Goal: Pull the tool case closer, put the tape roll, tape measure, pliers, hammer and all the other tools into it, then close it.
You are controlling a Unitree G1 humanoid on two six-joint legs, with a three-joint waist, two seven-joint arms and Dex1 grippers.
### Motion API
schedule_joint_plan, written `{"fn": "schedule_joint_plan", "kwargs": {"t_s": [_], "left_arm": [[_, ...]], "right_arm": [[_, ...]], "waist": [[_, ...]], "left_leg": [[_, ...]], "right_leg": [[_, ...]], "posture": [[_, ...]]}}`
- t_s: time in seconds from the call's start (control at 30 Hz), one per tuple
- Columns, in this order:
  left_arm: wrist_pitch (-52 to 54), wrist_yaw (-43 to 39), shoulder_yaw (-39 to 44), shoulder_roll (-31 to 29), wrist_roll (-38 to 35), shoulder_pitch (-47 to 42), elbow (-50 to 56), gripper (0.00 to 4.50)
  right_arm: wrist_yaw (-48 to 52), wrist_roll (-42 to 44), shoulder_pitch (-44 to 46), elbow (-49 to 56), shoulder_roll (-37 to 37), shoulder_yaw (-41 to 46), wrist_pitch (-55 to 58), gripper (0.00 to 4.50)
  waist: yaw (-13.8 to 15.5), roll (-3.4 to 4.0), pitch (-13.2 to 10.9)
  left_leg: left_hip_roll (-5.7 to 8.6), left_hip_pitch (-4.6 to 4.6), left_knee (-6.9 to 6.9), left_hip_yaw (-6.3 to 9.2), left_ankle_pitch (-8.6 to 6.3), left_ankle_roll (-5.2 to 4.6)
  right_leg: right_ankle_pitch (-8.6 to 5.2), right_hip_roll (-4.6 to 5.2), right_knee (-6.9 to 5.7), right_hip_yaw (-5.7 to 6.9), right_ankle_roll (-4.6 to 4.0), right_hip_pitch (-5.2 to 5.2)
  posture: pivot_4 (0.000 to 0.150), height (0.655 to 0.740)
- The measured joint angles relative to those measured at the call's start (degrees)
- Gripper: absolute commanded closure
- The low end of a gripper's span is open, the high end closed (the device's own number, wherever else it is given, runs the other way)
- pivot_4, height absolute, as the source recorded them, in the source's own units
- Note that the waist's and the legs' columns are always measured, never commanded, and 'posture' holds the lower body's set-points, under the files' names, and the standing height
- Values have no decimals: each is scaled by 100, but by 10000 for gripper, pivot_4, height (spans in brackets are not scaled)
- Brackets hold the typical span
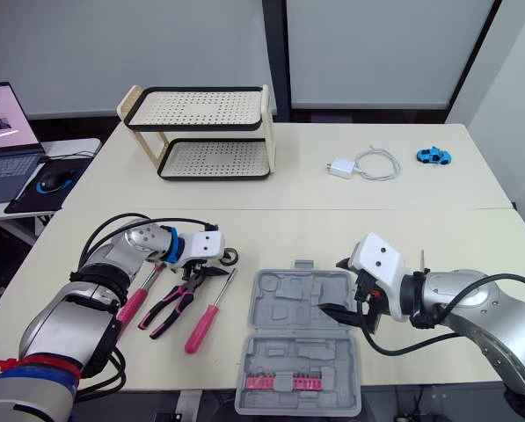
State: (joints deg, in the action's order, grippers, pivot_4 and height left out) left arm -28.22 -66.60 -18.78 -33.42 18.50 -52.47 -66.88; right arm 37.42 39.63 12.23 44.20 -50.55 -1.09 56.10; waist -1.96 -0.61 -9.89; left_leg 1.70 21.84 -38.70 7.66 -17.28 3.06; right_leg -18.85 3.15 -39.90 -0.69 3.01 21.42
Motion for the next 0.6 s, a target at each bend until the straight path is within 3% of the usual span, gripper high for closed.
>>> {"fn": "schedule_joint_plan", "kwargs": {"t_s": [0.17,0.2,0.6], "left_arm": [[-18,210,-52,40,46,-17,-74,43517],[-22,226,-56,51,59,-18,-75,44730],[-59,-104,42,-35,-78,-18,-57,44730]], "right_arm": [[-21,43,0,1,0,1,49,0],[-22,58,0,2,0,1,53,0],[89,159,88,63,163,41,-352,0]], "waist": [[-1,-1,1],[-1,-1,1],[-5,-2,0]], "left_leg": [[1,-1,-2,0,0,0],[1,-1,-2,0,0,0],[1,2,-3,0,0,1]], "right_leg": [[0,0,-3,-1,0,-1],[0,0,-3,0,0,-1],[0,0,-3,1,0,1]], "posture": [[1500,7400],[1500,7400],[1500,7400]]}}
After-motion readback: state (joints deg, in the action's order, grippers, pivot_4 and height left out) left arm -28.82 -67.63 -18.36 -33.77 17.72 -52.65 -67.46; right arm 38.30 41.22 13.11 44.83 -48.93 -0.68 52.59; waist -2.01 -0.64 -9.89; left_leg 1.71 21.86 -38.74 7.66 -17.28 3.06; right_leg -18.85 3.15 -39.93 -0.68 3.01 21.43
